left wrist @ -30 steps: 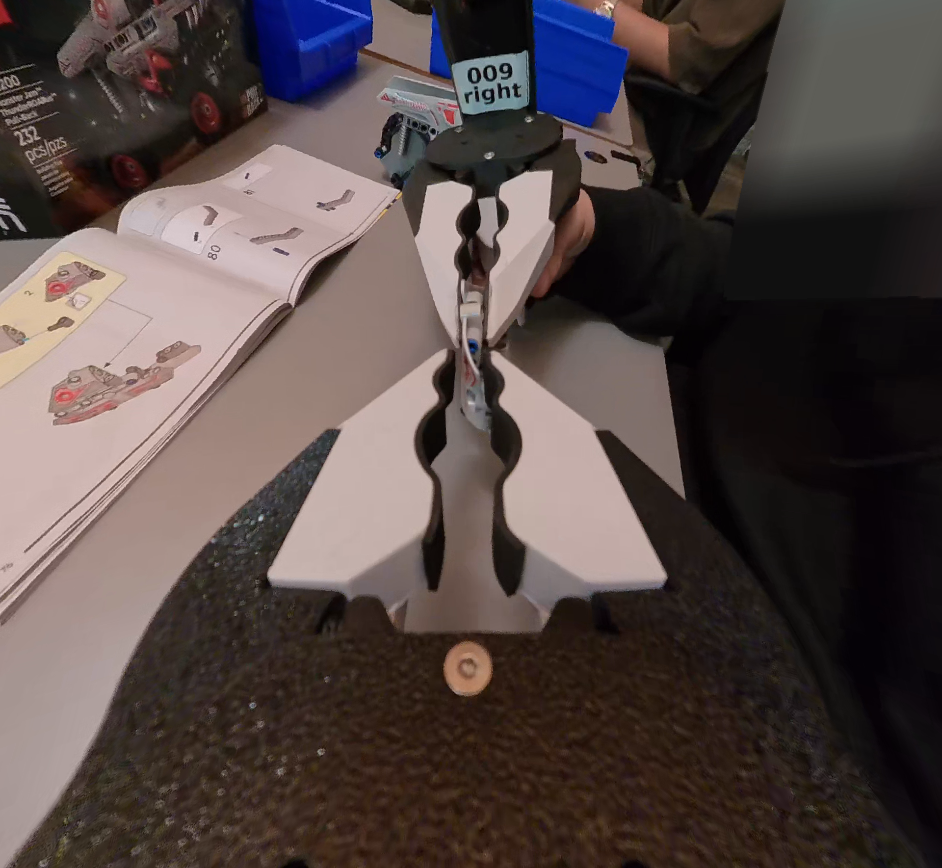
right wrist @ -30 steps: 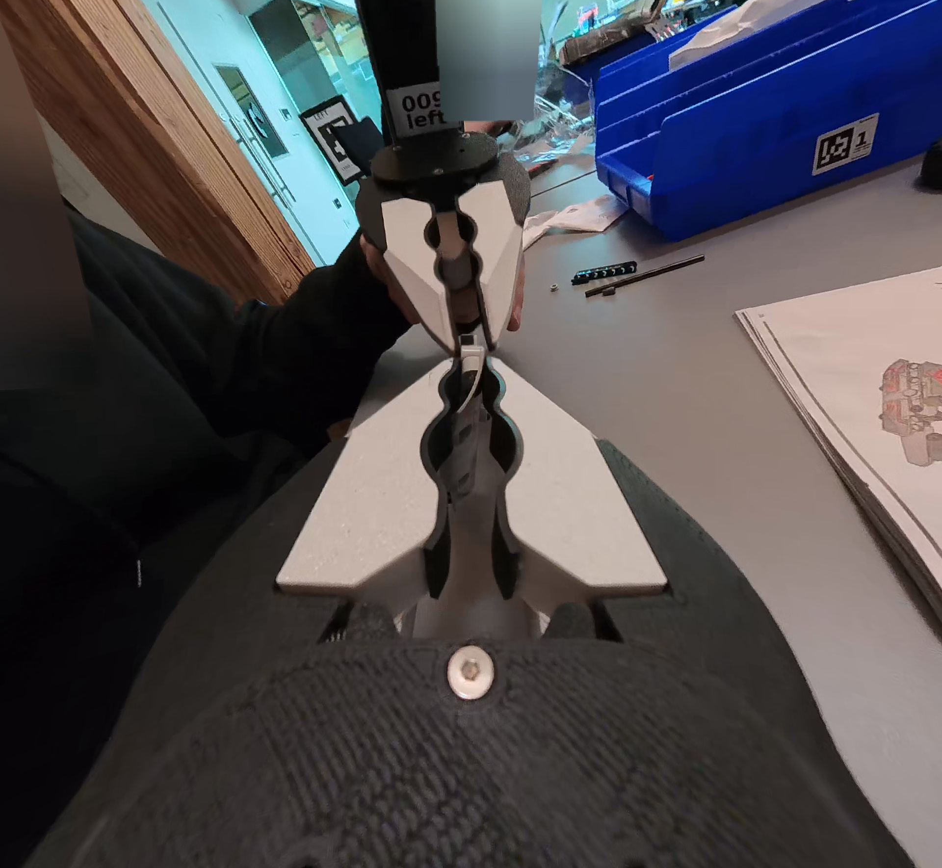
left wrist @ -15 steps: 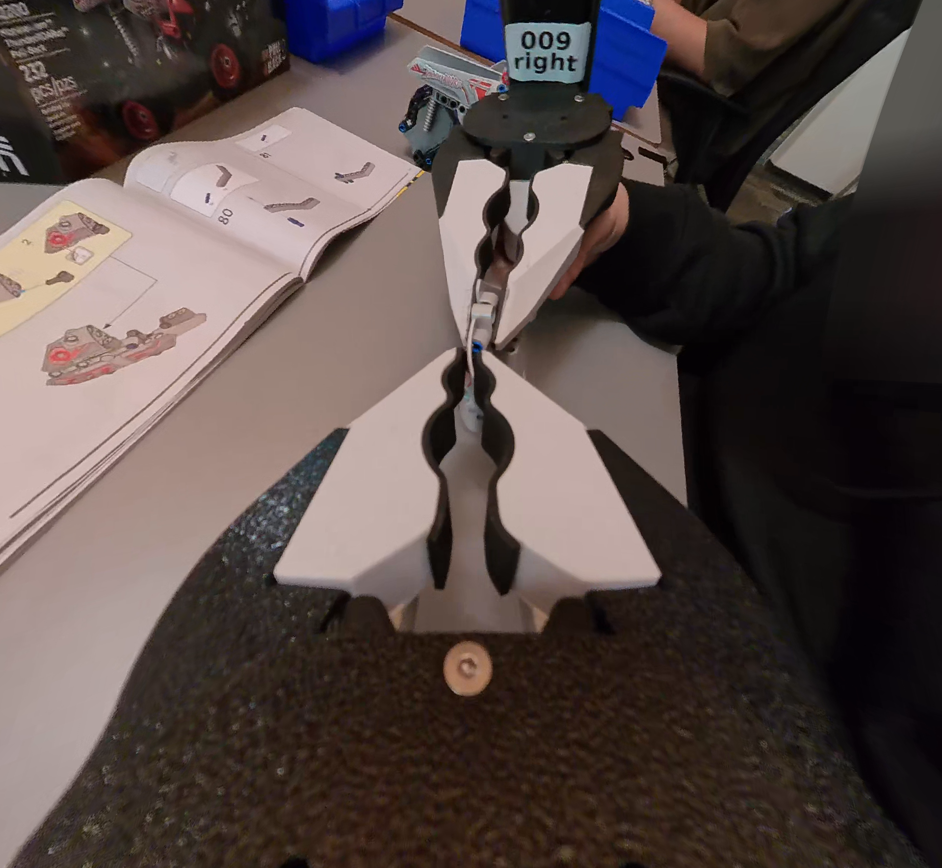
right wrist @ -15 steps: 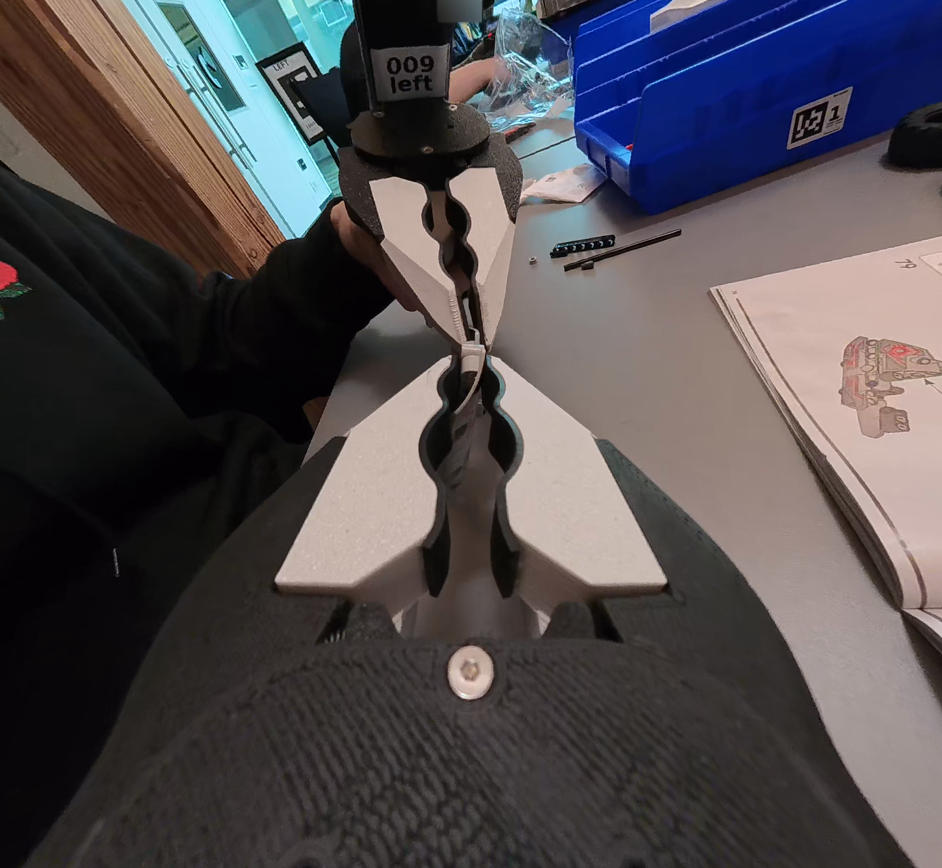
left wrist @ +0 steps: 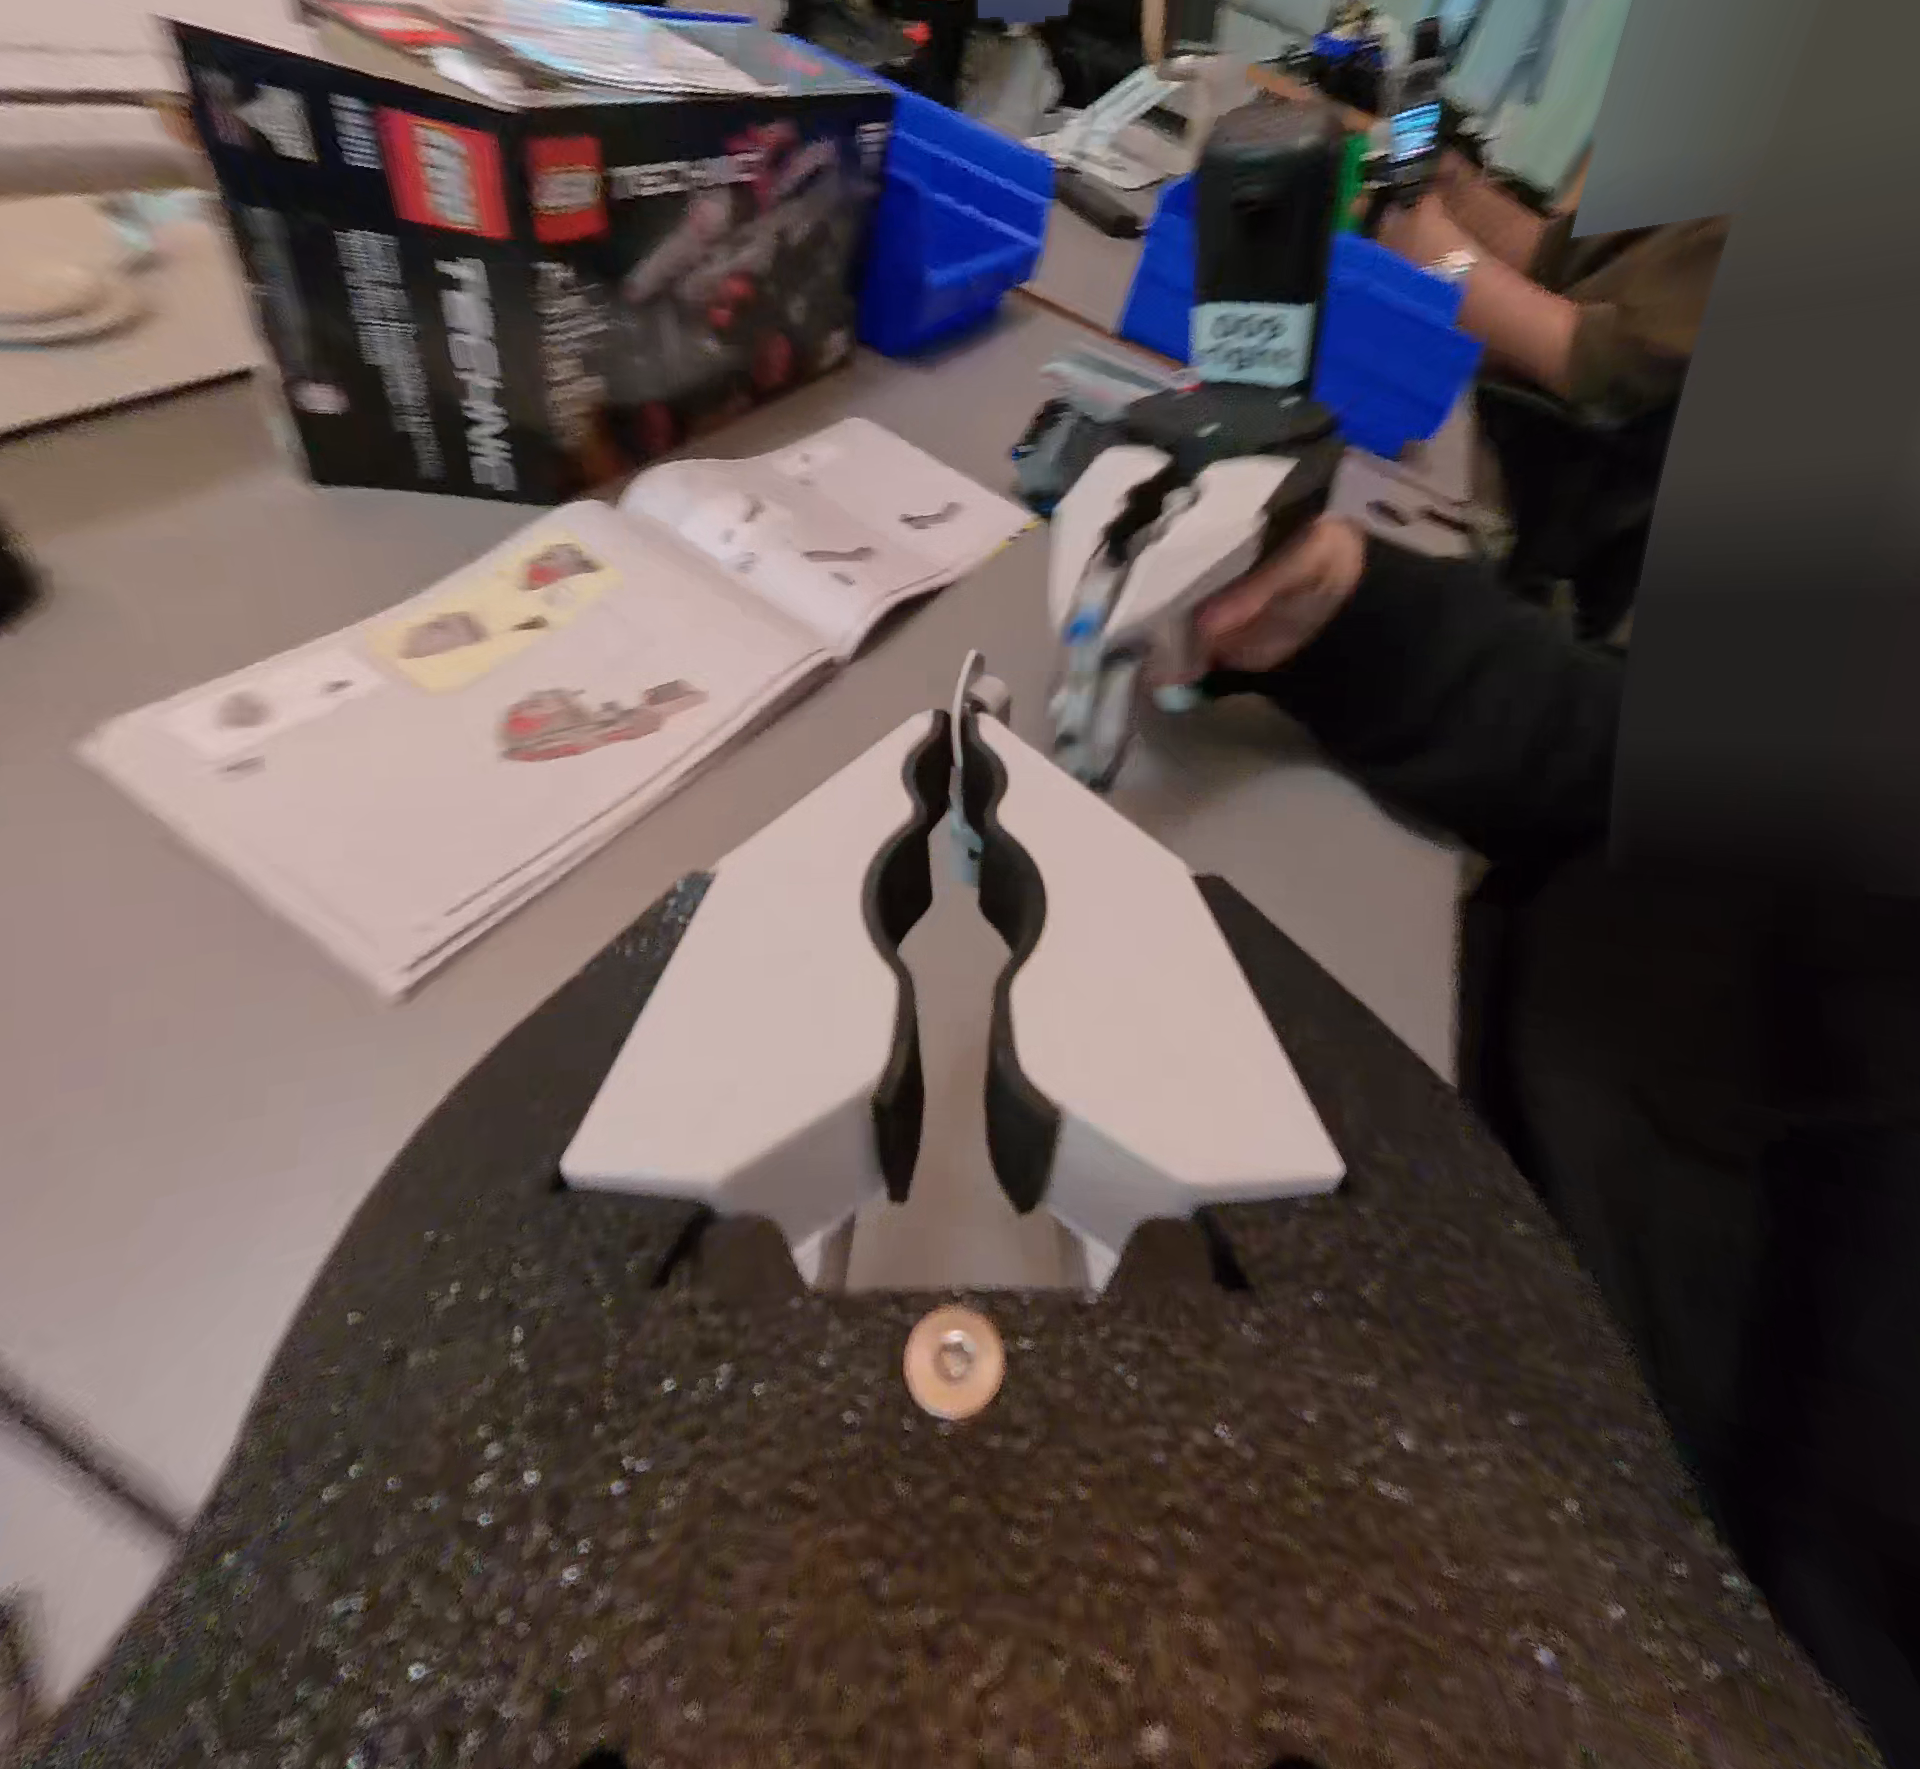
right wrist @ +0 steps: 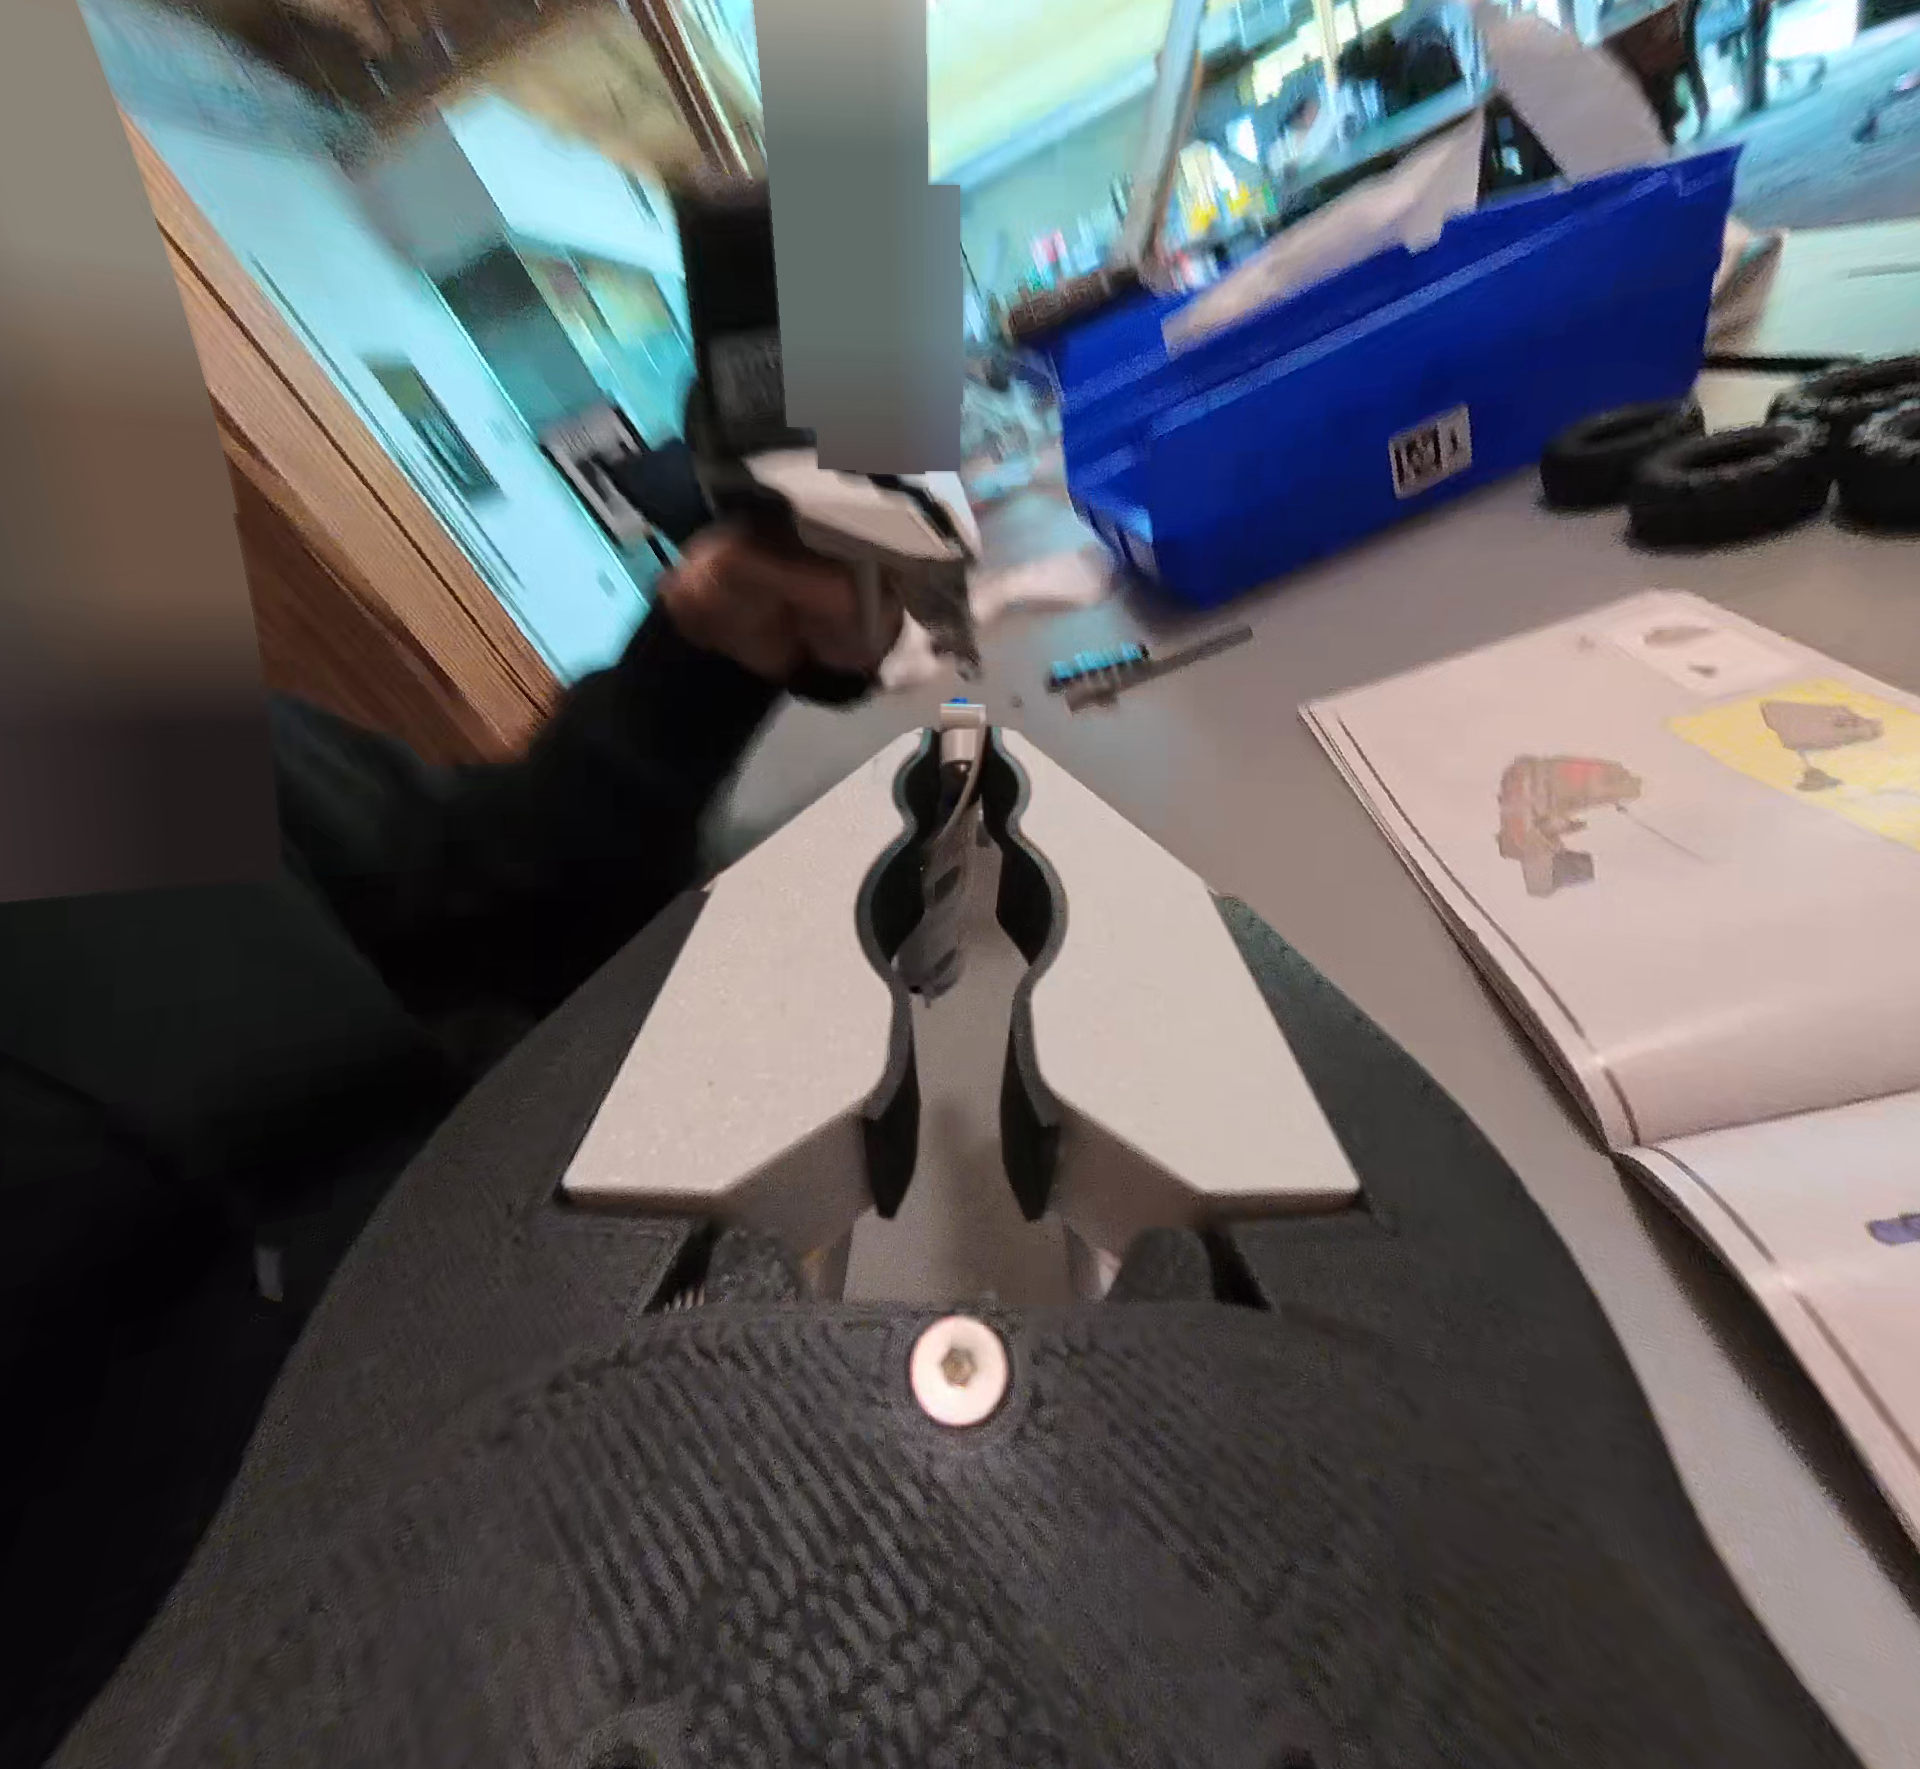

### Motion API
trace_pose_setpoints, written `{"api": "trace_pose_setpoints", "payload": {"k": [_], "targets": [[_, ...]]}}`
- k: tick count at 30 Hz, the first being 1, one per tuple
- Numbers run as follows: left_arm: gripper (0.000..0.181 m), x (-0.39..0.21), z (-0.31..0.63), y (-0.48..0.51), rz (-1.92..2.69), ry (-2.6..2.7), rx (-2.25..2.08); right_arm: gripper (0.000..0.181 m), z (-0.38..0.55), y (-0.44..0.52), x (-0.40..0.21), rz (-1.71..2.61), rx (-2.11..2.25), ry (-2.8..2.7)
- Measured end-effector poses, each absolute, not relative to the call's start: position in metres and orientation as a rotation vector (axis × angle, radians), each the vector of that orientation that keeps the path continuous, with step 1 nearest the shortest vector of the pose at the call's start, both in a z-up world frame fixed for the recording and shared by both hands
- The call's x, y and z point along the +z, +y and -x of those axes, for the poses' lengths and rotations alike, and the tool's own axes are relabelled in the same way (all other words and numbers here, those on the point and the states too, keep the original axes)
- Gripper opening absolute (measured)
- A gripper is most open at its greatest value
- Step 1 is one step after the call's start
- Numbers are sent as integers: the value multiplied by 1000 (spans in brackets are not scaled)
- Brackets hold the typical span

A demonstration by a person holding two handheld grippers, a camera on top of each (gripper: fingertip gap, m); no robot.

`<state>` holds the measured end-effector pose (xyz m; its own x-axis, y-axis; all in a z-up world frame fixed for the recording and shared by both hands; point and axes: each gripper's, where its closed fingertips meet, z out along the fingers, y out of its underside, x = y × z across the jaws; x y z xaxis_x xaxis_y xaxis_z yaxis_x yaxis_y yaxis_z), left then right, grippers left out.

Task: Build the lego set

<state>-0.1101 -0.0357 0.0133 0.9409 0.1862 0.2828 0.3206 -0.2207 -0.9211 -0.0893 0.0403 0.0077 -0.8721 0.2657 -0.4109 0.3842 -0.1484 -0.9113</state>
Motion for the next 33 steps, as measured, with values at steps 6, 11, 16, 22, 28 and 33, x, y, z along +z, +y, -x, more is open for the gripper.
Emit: {"api": "trace_pose_setpoints", "payload": {"k": [6,11,16,22,28,33], "targets": [[0,-9,101,-22,1780,-492,-396,5,80,14,-20,-707,-2022,2181],[0,-33,92,-8,1741,-541,-640,5,81,10,-35,-798,-1902,2079],[0,-32,100,-7,1592,-606,-770,21,79,9,-57,-881,-1700,2086],[0,-24,103,-10,1448,-612,-891,36,85,12,-73,-960,-1602,2194],[0,-49,107,-13,1663,-668,-732,27,84,11,-70,-936,-1621,2184],[0,-71,104,-20,1885,-716,-614,24,93,14,-85,-1064,-1537,2237]]}}
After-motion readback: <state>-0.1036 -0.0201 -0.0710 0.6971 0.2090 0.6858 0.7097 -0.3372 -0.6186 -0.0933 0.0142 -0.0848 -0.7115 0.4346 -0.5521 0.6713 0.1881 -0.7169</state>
